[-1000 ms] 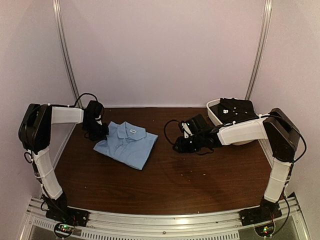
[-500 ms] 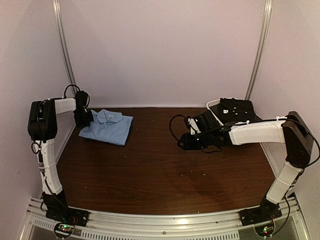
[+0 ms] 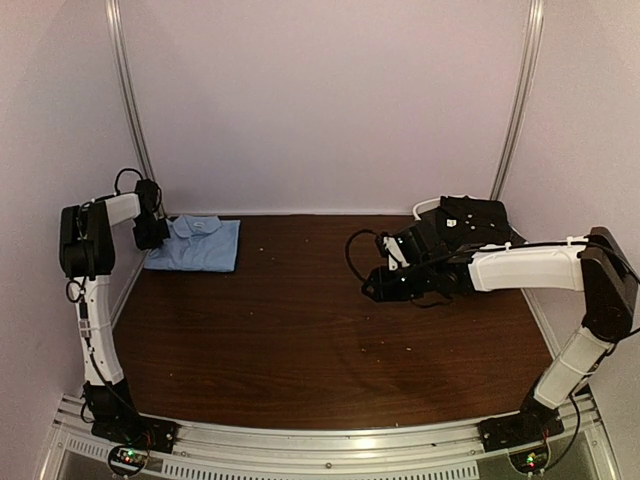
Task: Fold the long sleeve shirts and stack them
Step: Move the square-folded shirt to the corner of the board, then reset both arms
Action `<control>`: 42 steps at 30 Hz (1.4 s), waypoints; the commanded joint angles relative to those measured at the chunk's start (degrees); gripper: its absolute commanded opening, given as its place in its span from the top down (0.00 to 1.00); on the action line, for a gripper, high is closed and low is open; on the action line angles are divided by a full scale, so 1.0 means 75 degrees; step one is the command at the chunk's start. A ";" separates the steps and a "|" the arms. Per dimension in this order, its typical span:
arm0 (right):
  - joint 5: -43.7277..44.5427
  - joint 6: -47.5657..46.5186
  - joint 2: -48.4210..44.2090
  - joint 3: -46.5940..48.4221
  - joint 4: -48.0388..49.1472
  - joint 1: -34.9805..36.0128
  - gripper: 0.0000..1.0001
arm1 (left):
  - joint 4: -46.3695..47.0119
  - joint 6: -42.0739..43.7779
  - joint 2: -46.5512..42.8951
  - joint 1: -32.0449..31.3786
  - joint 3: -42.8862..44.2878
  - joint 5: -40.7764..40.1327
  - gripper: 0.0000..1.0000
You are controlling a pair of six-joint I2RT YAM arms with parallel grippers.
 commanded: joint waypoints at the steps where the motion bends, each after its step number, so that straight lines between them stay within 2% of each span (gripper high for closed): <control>1: 0.0189 0.0033 -0.0222 -0.0029 -0.0185 0.0022 0.64 | 0.0043 0.0310 0.0136 0.0114 0.0573 0.0146 1.00; 7: 0.0236 0.0083 -0.0311 -0.0051 -0.0289 0.0019 0.64 | 0.0030 0.0482 0.0283 0.0228 0.0900 0.0485 1.00; 9: 0.0277 0.0086 -0.0350 -0.0071 -0.0329 0.0021 0.64 | 0.0003 0.0508 0.0300 0.0229 0.0937 0.0607 0.93; 11: 0.0334 0.0107 -0.0403 -0.0094 -0.0337 0.0025 0.63 | -0.0024 0.0479 0.0244 0.0238 0.0930 0.0623 0.80; 13: 0.0367 0.0119 -0.0442 -0.0110 -0.0339 0.0019 0.59 | -0.0027 0.0449 0.0120 0.0232 0.0918 0.0581 0.71; 15: 0.0392 0.0126 -0.0456 -0.0104 -0.0339 0.0023 0.54 | -0.0020 0.0450 -0.0051 0.0235 0.0924 0.0512 0.62; 18: 0.0447 0.0112 -0.0468 -0.0076 -0.0350 0.0020 0.47 | -0.0011 0.0490 -0.0349 0.0228 0.0855 0.0424 0.44; 19: 0.0462 0.0100 -0.0469 -0.0065 -0.0350 0.0024 0.45 | 0.0048 0.0497 -0.0471 0.0227 0.0765 0.0450 0.41; 21: 0.0498 0.0075 -0.0469 -0.0037 -0.0350 0.0025 0.33 | 0.0195 0.0498 -0.0724 0.0210 0.0549 0.0562 0.35; 25: 0.0606 0.0018 -0.0468 0.0043 -0.0351 0.0024 0.26 | 0.0430 0.0498 -0.1241 -0.0008 0.0191 0.0718 0.22; 26: 0.0641 0.0006 -0.0470 0.0072 -0.0359 0.0019 0.19 | 0.0484 0.0517 -0.1365 -0.0113 0.0125 0.0736 0.19; 27: 0.0671 -0.0005 -0.0469 0.0100 -0.0356 0.0024 0.03 | 0.0540 0.0534 -0.1504 -0.0207 0.0045 0.0749 0.17; 31: 0.0789 -0.0038 -0.0458 0.0164 -0.0307 0.0013 0.00 | 0.0747 0.0476 -0.2130 -0.0582 -0.0460 0.0881 0.11; 32: 0.0827 -0.0043 -0.0468 0.0187 -0.0307 0.0013 0.00 | 0.0856 0.0481 -0.2295 -0.0699 -0.0646 0.0897 0.04; 42: 0.1358 -0.0176 -0.0891 0.0219 -0.0350 -0.0021 0.00 | 0.1239 0.0473 -0.3700 -0.2017 -0.1883 0.0969 0.02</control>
